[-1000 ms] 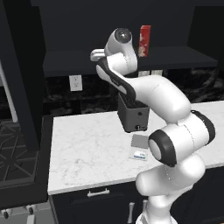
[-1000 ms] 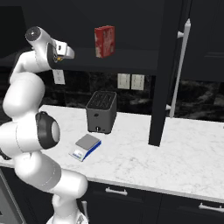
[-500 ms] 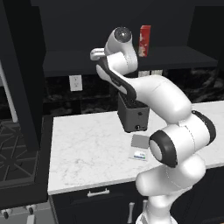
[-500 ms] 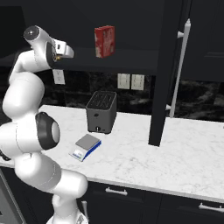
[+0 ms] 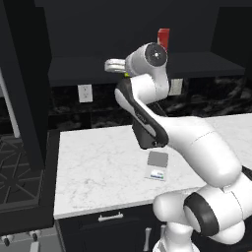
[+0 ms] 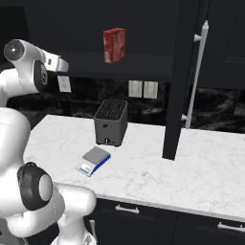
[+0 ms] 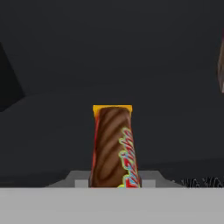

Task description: Pick the bar and place it on the digital scale for weighing, and close the cabinet.

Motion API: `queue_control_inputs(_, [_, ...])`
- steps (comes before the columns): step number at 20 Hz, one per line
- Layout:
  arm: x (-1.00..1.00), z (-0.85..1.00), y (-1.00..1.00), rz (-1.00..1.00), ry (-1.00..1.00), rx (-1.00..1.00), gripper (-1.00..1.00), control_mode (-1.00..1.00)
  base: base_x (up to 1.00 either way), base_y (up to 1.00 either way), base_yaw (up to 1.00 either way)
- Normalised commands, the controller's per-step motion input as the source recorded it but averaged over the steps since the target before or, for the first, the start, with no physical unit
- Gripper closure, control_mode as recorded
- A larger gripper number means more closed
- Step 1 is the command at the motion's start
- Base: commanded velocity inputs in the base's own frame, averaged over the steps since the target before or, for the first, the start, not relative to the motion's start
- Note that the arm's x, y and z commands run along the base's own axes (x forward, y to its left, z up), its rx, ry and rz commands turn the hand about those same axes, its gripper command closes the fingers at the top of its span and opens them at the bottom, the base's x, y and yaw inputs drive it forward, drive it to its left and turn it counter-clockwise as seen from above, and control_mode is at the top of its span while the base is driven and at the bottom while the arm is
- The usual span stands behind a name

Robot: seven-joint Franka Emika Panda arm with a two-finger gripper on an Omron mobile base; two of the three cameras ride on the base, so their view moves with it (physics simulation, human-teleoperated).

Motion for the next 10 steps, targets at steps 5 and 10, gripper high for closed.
queue_control_inputs(5, [-1.00, 0.19, -0.08, 0.11, -0.01, 0.07, 1.00, -1.00, 0.00, 0.00, 0.00])
queue_control_inputs(10, [-1.00, 0.04, -0.33, 0.20, -0.01, 0.00, 1.00, -1.00, 0.00, 0.00, 0.00])
